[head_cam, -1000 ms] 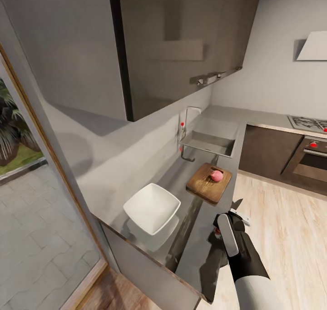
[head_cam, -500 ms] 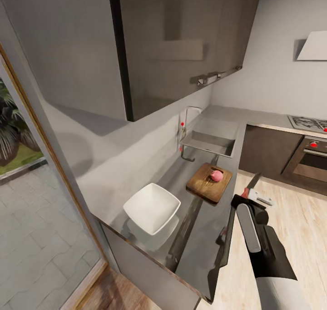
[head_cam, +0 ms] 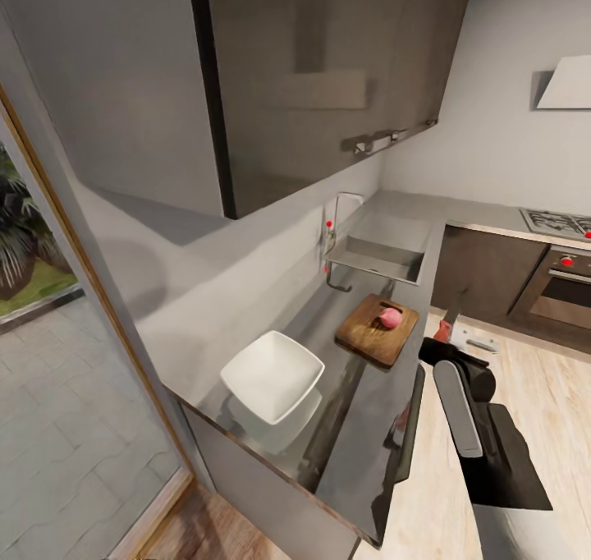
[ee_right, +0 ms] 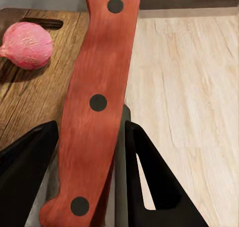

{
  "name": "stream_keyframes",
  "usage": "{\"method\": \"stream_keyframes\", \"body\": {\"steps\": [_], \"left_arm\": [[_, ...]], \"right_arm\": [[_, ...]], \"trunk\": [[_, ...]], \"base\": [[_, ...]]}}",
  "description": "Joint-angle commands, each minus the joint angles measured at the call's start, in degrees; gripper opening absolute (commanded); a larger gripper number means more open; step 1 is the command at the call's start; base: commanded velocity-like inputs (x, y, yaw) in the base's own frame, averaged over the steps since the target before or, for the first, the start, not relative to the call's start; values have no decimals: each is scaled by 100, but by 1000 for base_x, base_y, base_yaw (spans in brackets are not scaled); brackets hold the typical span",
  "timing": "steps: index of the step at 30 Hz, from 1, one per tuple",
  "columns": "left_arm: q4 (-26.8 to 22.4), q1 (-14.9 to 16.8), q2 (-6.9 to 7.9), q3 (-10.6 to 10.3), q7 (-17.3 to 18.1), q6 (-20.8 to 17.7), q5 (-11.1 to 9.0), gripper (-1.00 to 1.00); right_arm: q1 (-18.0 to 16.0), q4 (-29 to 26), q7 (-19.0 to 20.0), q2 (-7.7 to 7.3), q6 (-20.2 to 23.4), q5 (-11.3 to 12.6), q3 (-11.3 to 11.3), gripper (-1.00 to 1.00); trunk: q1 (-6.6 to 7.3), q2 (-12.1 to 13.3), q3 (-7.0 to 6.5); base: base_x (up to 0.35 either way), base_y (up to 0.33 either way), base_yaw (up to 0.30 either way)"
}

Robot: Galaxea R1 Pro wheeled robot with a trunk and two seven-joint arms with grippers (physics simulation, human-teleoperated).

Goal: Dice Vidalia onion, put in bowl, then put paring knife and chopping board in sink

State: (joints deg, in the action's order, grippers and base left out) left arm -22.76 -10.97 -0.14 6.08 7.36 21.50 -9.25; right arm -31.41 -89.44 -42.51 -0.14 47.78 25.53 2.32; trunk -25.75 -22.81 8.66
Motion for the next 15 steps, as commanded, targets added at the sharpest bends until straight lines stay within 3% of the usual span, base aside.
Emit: {"method": "stream_keyframes", "body": {"steps": [1,8,15], "left_arm": [[-8,-1,-1,16,55,-5,-60,100],[-9,-1,-4,16,55,-5,-60,100],[-9,-1,-3,16,55,-5,-54,100]], "right_arm": [[-5,-38,-54,-3,17,57,-64,-100],[-5,-103,-47,-4,17,54,-552,-100],[-5,-109,-47,-4,19,56,-590,-100]], "trunk": [[-4,-11,13],[-4,-11,39],[-4,-11,67]], "base": [[0,-177,105],[0,-249,211],[-5,-287,251]]}}
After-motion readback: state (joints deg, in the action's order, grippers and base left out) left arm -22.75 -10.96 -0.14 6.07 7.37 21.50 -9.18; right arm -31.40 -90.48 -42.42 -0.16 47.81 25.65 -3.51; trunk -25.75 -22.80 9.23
